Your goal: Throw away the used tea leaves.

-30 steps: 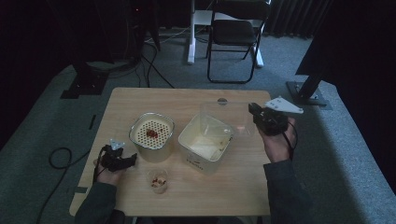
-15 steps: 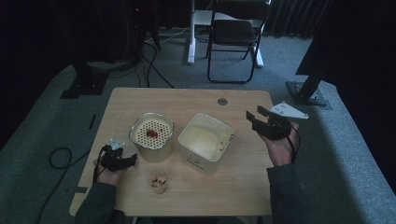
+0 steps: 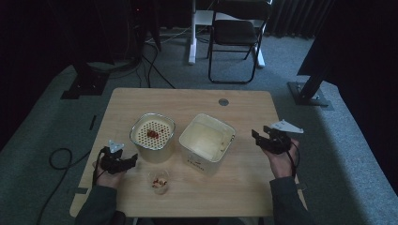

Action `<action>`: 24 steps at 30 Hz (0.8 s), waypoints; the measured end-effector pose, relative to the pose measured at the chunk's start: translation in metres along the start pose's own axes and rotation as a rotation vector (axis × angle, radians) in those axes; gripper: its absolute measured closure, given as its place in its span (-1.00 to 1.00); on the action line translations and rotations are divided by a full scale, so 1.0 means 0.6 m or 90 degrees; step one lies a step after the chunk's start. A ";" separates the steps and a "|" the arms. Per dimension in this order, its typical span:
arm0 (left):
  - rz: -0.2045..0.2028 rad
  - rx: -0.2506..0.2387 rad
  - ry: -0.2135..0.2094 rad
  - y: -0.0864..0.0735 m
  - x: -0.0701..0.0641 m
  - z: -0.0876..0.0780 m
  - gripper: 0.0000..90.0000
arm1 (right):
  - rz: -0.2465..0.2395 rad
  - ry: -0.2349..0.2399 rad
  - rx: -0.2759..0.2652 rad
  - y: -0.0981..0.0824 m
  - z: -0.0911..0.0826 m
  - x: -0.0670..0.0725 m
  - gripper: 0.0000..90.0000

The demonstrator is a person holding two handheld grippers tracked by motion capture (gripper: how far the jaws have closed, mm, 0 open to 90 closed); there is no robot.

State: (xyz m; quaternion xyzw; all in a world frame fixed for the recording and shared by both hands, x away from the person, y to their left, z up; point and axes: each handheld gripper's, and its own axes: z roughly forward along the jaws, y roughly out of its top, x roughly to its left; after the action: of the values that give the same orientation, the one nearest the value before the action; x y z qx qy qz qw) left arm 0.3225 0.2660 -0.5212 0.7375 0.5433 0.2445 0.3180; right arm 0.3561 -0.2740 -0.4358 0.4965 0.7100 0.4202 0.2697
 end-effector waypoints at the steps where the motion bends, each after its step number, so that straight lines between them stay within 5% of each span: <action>1: 0.005 -0.004 -0.003 0.000 -0.004 -0.005 -0.35 | 0.011 -0.008 0.026 -0.031 0.012 -0.007 -0.03; 11: 0.025 -0.053 -0.055 0.019 -0.031 -0.070 -0.28 | 0.031 -0.027 0.116 -0.122 0.050 -0.018 -0.03; 16: 0.036 -0.064 -0.162 0.034 -0.050 -0.106 -0.14 | 0.040 -0.037 0.135 -0.144 0.058 -0.024 -0.04; 24: 0.097 -0.047 -0.231 0.037 -0.103 -0.122 -0.08 | 0.052 -0.041 0.144 -0.157 0.065 -0.030 -0.04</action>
State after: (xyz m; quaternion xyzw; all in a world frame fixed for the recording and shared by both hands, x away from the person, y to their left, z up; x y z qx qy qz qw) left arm 0.2672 0.2168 -0.4562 0.7961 0.4105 0.1510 0.4181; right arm 0.3487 -0.2925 -0.5372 0.5651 0.7233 0.3321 0.2171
